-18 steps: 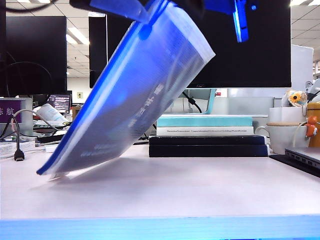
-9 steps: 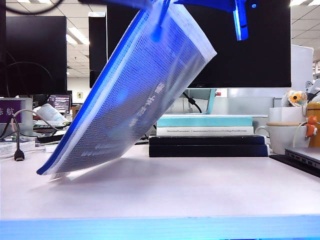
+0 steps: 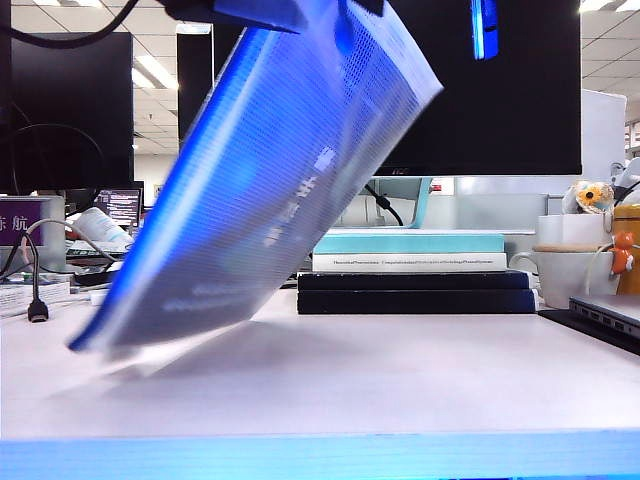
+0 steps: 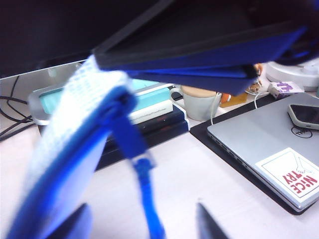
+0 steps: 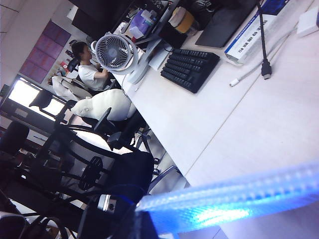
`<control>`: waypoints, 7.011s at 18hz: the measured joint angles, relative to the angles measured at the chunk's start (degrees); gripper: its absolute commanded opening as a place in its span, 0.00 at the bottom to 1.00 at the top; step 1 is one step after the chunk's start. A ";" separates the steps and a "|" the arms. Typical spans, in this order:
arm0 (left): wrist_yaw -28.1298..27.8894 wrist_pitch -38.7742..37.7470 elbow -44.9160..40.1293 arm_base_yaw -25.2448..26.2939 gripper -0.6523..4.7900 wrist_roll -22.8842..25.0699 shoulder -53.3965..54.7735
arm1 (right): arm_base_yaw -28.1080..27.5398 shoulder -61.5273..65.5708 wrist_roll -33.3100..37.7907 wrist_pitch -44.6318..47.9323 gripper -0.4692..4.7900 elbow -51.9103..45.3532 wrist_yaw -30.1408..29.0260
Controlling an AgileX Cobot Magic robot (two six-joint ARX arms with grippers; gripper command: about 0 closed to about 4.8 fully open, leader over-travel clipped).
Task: Pick up the transparent plastic file bag with a blue zipper and open its zipper.
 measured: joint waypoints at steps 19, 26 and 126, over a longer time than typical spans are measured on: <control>4.09 -3.30 0.09 5.44 0.11 7.76 -2.71 | -6.03 -0.24 -3.87 -6.12 0.08 0.02 -5.60; 2.67 -3.56 0.09 6.51 0.11 11.52 -10.67 | -6.03 -0.35 -9.07 -11.45 0.08 0.02 -4.74; 29.29 -47.74 -7.04 52.28 0.67 2.82 -56.30 | -20.33 -60.67 -31.67 -26.86 1.00 -19.98 40.83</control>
